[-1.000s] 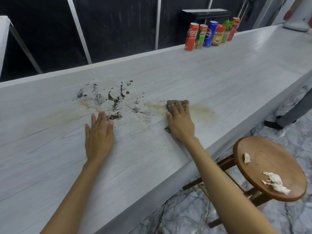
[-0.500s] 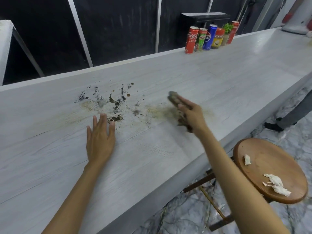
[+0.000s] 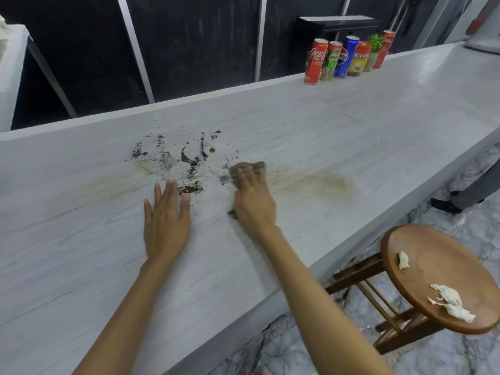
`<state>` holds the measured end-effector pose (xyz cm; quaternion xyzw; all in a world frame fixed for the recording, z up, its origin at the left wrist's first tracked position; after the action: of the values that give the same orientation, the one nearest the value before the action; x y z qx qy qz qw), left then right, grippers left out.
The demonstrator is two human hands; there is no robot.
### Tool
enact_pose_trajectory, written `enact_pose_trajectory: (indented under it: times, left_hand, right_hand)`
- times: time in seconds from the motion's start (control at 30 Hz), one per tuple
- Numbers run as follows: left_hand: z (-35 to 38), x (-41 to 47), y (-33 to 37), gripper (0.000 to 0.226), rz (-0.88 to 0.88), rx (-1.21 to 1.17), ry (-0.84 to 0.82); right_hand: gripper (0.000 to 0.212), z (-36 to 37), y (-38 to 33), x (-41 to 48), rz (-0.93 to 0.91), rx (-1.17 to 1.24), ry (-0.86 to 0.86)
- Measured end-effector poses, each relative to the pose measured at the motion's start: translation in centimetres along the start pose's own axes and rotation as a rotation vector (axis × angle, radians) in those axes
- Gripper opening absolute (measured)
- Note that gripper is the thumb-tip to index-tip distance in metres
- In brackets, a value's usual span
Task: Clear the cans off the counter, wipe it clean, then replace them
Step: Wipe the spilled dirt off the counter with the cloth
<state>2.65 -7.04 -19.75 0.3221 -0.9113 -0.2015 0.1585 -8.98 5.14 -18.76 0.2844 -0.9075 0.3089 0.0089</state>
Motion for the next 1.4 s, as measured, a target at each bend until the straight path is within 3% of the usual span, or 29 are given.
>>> enact_pose_trajectory:
  times: [0.13,0.23,0.3,0.4,0.53,0.73,1.03,1.1,1.2,1.27,1.4]
  left_hand:
    - [-0.1,0.0,-0.1,0.058,-0.001,0.001,0.009]
    - [-0.3,-0.2,-0.1,0.058,0.007,-0.025,0.017]
    - [-0.3,-0.2,-0.1,0.058,0.009,-0.043,0.017]
    - [-0.3,-0.1,-0.1,0.057,0.008,-0.059,0.007]
    - [-0.2,0.0,0.0,0.057,0.014,-0.035,0.001]
    - [-0.3,-0.1,0.1,0.056,0.011,-0.016,-0.01]
    - [-0.2,0.0,0.0,0.057,0.004,-0.002,0.01]
    - [-0.3,-0.1,0.0,0.056,0.003,-0.018,0.016]
    - [-0.6,-0.2,-0.1,0.055,-0.007,-0.045,0.045]
    - [-0.8,-0.3,-0.2,0.054,-0.023,-0.04,0.07]
    - [-0.8,-0.1,0.0,0.052,-0.06,-0.036,0.091]
  right_hand:
    - [0.047,1.3,-3.4,1.4,-0.004,0.217,-0.021]
    - [0.04,-1.9,-2.2,1.3,0.244,0.93,-0.065]
    - [0.039,-4.7,-0.1,0.5,0.326,1.162,0.015]
    - [0.043,-8.9,4.1,-2.6,0.302,0.931,0.182]
    - [0.052,-9.6,8.6,-8.9,0.313,0.196,0.132]
    - [0.057,-5.5,5.5,-8.8,0.367,-0.162,0.116]
    - [0.057,2.2,-3.8,-1.5,0.104,-0.082,-0.029]
    - [0.053,2.4,-5.1,0.2,0.047,0.109,-0.064]
    - [0.041,-0.2,-4.4,1.8,0.099,0.623,-0.093]
    - [0.037,-3.1,-2.2,1.9,0.188,0.842,0.055]
    - [0.033,-7.9,4.4,0.8,0.262,0.806,0.373]
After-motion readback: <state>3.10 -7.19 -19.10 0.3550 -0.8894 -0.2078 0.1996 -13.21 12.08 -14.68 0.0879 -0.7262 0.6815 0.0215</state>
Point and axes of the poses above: each hand's wrist, its own x-axis towards the middle knuckle, its own z-axis out of the palm, y = z × x, the point moved 2 cm from there along x, towards the middle knuckle, and after that the axes turned 7 degrees about x, right-handed, at the moved point
